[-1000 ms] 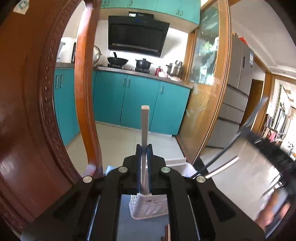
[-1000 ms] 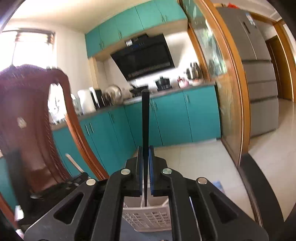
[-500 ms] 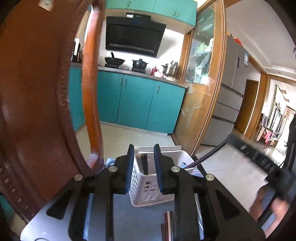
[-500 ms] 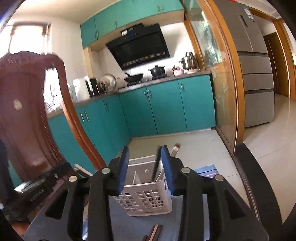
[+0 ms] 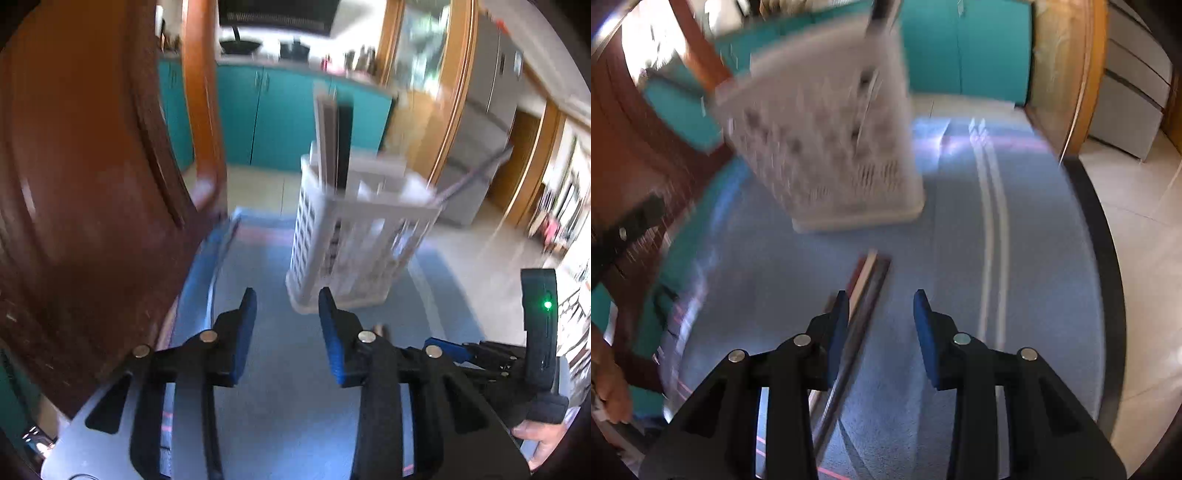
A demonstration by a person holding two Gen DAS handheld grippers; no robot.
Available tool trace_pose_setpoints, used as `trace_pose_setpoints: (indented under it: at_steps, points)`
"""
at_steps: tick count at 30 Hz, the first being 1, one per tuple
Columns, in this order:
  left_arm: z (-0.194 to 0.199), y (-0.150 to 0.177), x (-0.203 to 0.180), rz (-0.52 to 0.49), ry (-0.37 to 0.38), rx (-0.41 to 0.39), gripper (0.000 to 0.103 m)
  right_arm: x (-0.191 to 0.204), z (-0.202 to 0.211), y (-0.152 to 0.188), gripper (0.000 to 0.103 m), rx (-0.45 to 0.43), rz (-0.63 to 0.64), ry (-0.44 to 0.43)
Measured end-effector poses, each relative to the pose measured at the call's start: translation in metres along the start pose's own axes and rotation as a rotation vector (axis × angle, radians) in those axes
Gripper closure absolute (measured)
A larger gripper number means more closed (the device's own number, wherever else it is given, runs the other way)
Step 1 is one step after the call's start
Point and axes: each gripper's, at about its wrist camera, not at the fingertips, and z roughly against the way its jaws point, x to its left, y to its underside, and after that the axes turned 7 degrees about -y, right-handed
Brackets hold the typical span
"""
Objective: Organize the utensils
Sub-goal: 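Lower both tools back down to the remaining chopsticks on the cloth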
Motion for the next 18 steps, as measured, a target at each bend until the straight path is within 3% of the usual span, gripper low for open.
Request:
trace_pose_setpoints:
  at_steps: [4, 7, 13, 18]
  points:
    - [-0.021, 0.013, -0.01, -0.051, -0.012, 0.115, 0.065, 0.011, -0.023, 0.008, 0.067, 0.077, 0.023, 0.032]
    - [-0.032, 0.018, -0.011, -0.062, -0.022, 0.175, 0.06, 0.013, -0.026, 0.009, 0.067, 0.081, 0.028, 0.048]
    - [-0.042, 0.029, -0.006, -0.072, -0.041, 0.241, 0.053, 0.004, -0.025, 0.004, 0.067, 0.103, 0.007, 0.057]
    - [-0.049, 0.034, -0.016, -0.099, -0.015, 0.275, 0.05, 0.006, -0.024, 0.005, 0.066, 0.101, 0.041, 0.078]
